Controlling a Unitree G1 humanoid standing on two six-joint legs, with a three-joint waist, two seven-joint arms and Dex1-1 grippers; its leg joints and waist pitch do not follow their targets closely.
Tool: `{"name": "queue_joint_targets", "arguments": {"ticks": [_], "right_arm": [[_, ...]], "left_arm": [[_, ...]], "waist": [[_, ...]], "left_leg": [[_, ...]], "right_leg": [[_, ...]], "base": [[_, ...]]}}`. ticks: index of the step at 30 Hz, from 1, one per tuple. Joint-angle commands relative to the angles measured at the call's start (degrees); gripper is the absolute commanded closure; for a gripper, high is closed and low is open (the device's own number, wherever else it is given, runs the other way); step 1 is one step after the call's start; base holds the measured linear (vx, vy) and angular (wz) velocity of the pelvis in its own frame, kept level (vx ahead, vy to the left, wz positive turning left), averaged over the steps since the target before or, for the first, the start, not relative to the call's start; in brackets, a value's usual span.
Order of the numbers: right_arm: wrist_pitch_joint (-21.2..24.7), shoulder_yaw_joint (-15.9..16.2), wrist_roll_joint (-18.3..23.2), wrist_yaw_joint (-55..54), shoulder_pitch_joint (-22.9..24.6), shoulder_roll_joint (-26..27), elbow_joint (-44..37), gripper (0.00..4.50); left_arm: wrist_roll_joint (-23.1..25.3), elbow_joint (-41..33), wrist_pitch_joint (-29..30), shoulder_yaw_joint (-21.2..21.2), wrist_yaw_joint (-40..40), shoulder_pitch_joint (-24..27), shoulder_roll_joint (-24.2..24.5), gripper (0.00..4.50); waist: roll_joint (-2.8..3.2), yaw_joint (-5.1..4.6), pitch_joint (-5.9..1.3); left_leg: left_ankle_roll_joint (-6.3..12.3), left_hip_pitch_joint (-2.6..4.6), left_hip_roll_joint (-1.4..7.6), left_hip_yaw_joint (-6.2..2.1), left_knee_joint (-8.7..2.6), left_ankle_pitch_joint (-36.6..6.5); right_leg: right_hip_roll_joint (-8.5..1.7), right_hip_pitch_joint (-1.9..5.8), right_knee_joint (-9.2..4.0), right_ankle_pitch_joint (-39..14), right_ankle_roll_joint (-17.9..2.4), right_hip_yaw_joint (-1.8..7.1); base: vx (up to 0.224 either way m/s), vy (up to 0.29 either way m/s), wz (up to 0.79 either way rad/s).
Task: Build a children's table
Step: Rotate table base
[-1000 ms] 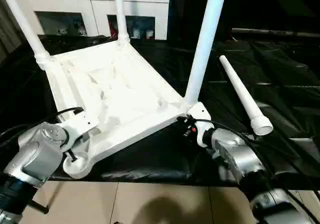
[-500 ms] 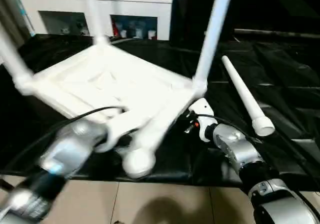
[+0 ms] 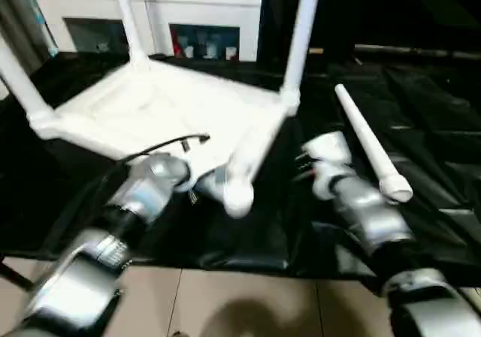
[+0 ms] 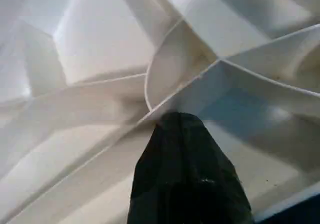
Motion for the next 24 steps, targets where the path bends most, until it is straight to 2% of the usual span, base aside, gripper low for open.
{"name": "queue_joint_targets", "arguments": {"ticks": [1, 2, 3, 5, 6, 8, 10, 12, 13, 14, 15, 19, 24], "right_arm": [[1.86, -2.74, 2.21, -1.51, -1.06, -0.68, -1.17, 4.43], [2.12, -3.52, 2.79, -2.02, -1.19, -0.88, -1.44, 4.43], [1.93, -4.08, 2.81, -2.72, -1.29, -1.29, -1.85, 4.43], [1.75, -4.84, 2.88, -3.11, -1.41, -1.89, -2.67, 4.43], [1.87, -5.16, 3.00, -3.00, -1.41, -2.06, -3.08, 4.28], [3.33, -6.07, 2.87, -3.51, -2.36, -3.28, -2.84, 4.10], [4.31, -6.37, 2.87, -3.60, -3.21, -4.05, -2.26, 4.03], [5.53, -6.54, 2.63, -3.73, -5.12, -5.37, -0.31, 3.79], [6.57, -6.50, 2.27, -3.63, -7.62, -6.81, 2.78, 3.71], [7.82, -5.94, 1.52, -2.53, -10.83, -8.58, 7.13, 3.63], [8.26, -5.72, 1.20, -2.30, -11.82, -9.13, 8.52, 3.63], [11.26, -4.31, -1.24, -1.18, -17.52, -11.90, 16.89, 3.23], [11.19, -5.38, -1.03, -2.18, -24.04, -14.25, 26.93, 2.89]], "left_arm": [[-0.77, 2.01, -4.69, 3.34, 6.99, -2.93, -0.68, 4.50], [-1.99, 2.89, -6.18, 4.97, 8.51, -3.29, -1.42, 4.50], [-3.95, 2.68, -7.87, 7.29, 9.59, -3.24, -2.29, 4.50], [-7.74, 1.52, -10.66, 11.02, 9.40, -2.67, -3.79, 4.50], [-9.14, 1.13, -11.74, 12.22, 8.87, -2.42, -4.34, 4.50], [-13.18, -3.72, -12.30, 15.15, 6.69, -0.15, -5.72, 4.50], [-14.48, -6.40, -12.36, 15.45, 4.92, 1.22, -5.94, 4.50], [-15.81, -11.01, -11.68, 14.75, 1.37, 3.58, -5.49, 4.50], [-16.95, -16.20, -10.03, 13.67, -2.37, 6.08, -4.48, 4.50], [-18.36, -21.59, -7.70, 12.72, -6.08, 8.62, -3.14, 4.50], [-18.76, -23.09, -7.00, 12.44, -7.13, 9.33, -2.72, 4.50], [-20.05, -31.04, -3.24, 10.77, -12.32, 13.29, 0.71, 4.50], [-21.30, -40.59, 3.52, 11.57, -14.69, 18.06, 4.43, 4.50]], "waist": [[0.23, 0.15, -4.90], [0.30, 0.34, -5.02], [0.62, 0.28, -4.99], [0.36, 0.38, -5.01], [0.34, 0.45, -5.03], [0.05, 0.55, -4.92], [0.07, 0.55, -4.82], [-0.66, 0.46, -4.63], [-0.50, 0.57, -4.82], [-0.38, 0.32, -4.65], [-0.23, 0.33, -4.63], [-0.35, 0.24, -4.32], [-0.36, 0.21, -4.19]], "left_leg": [[1.42, 0.94, -0.13, 0.12, -3.09, -9.27], [2.16, 0.69, -0.11, 0.05, -2.98, -7.89], [2.51, 0.62, -0.14, 0.03, -2.93, -7.65], [3.00, 0.72, -0.14, 0.10, -2.84, -7.62], [3.16, 0.76, -0.07, 0.13, -2.88, -7.86], [3.61, 0.86, 0.20, 0.22, -2.94, -8.02], [3.95, 0.88, 0.18, 0.34, -2.90, -8.54], [4.03, 0.81, 0.22, 0.47, -2.99, -9.07], [3.69, 0.91, 0.47, 0.23, -3.01, -8.69], [3.44, 0.66, 0.44, 0.34, -2.99, -8.68], [2.84, 1.08, 0.50, 0.52, -2.86, -9.77], [1.57, 1.13, 0.50, 0.57, -3.09, -11.61], [0.76, 0.93, 0.44, 0.62, -3.11, -11.74]], "right_leg": [[-2.42, 3.76, -3.66, -1.66, -12.87, 2.06], [-2.54, 3.87, -3.30, 0.62, -13.67, 1.96], [-2.62, 3.90, -3.34, 1.34, -14.13, 1.85], [-2.69, 3.93, -3.30, 1.74, -15.16, 1.82], [-2.68, 3.89, -3.36, 1.33, -15.33, 1.80], [-2.79, 3.84, -3.30, 0.47, -16.02, 1.80], [-2.66, 3.68, -3.43, -0.82, -16.03, 1.81], [-2.76, 3.61, -3.71, -3.85, -15.10, 1.85], [-3.18, 3.81, -3.17, -4.01, -15.72, 1.81], [-3.07, 3.65, -3.38, -5.67, -15.67, 1.78], [-2.90, 3.13, -3.51, -6.99, -15.52, 1.88], [-2.77, 2.93, -3.72, -9.01, -14.33, 1.86], [-2.60, 2.86, -3.42, -8.51, -14.18, 1.79]], "base": [[0.000, 0.000, 0.00], [0.000, 0.000, 0.00], [0.000, 0.000, 0.00], [0.000, 0.000, 0.00], [0.000, 0.000, 0.00], [0.000, 0.000, 0.00], [0.000, 0.000, 0.00], [0.000, 0.000, 0.00], [0.000, 0.000, 0.00], [0.000, 0.000, 0.00], [0.000, 0.000, 0.00], [0.000, 0.000, 0.00], [0.000, 0.000, 0.00]]}}
